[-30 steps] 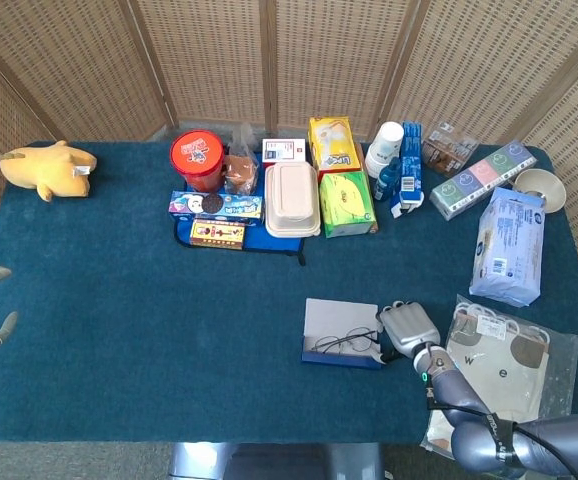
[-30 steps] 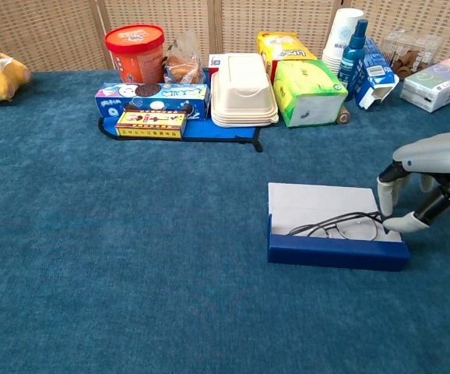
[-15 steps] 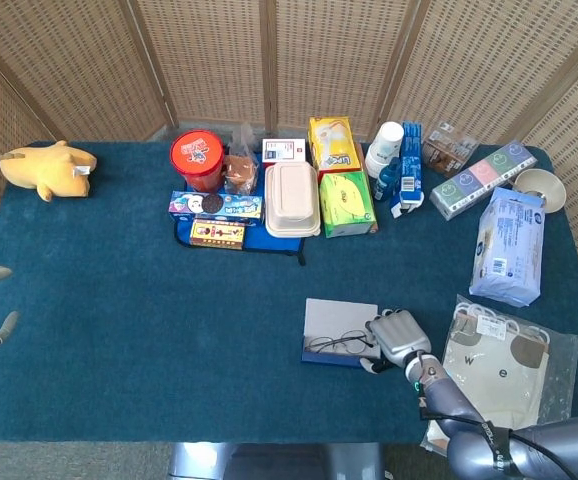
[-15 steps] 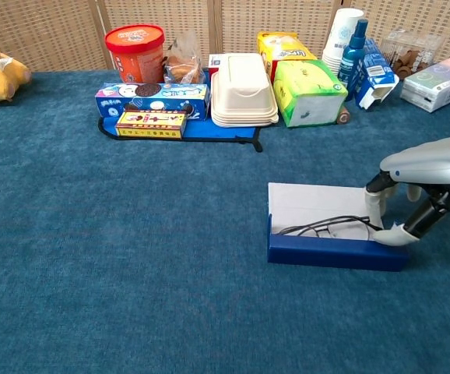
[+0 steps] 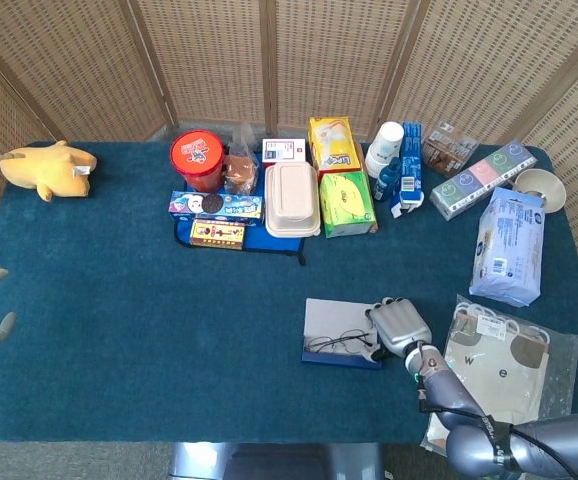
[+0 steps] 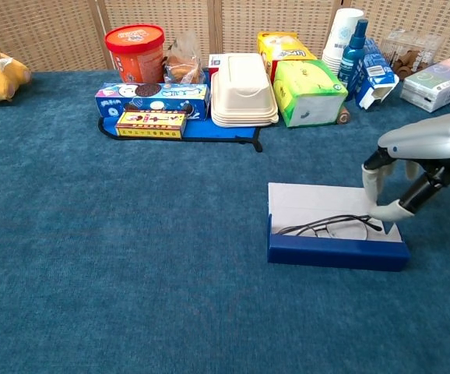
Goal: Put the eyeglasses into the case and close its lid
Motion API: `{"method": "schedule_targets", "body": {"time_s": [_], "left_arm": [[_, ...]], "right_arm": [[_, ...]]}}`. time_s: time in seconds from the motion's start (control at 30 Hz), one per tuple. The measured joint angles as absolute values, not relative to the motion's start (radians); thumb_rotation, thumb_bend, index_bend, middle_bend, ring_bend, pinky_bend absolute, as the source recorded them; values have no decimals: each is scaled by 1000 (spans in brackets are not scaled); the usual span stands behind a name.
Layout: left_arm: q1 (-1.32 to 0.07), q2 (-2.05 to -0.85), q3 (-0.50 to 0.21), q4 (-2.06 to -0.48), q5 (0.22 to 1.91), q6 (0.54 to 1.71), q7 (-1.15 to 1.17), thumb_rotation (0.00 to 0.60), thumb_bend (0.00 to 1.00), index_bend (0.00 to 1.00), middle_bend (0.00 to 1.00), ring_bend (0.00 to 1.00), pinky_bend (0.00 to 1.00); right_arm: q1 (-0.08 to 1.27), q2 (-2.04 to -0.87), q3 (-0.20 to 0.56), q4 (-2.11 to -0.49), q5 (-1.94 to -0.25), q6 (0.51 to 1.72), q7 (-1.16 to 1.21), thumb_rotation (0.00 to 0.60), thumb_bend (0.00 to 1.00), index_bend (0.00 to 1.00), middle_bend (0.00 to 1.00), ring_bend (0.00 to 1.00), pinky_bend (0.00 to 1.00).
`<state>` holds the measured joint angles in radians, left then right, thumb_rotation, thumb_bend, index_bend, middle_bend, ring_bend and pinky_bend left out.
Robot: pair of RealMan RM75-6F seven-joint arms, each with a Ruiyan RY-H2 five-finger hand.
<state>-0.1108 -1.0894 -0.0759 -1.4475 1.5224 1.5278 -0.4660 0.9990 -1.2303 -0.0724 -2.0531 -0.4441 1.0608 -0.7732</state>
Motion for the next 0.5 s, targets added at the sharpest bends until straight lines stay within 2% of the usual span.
{"method": "schedule_targets", "body": {"time_s": [0.5], "left_arm": [[-107,-1088,-75,-1445,1520,1529,-468,600,310,249,284,210,138]], "right_arm": [[1036,-1285,-64,-2043,-424,1058,-813,339,352,357,307,206,297]]}}
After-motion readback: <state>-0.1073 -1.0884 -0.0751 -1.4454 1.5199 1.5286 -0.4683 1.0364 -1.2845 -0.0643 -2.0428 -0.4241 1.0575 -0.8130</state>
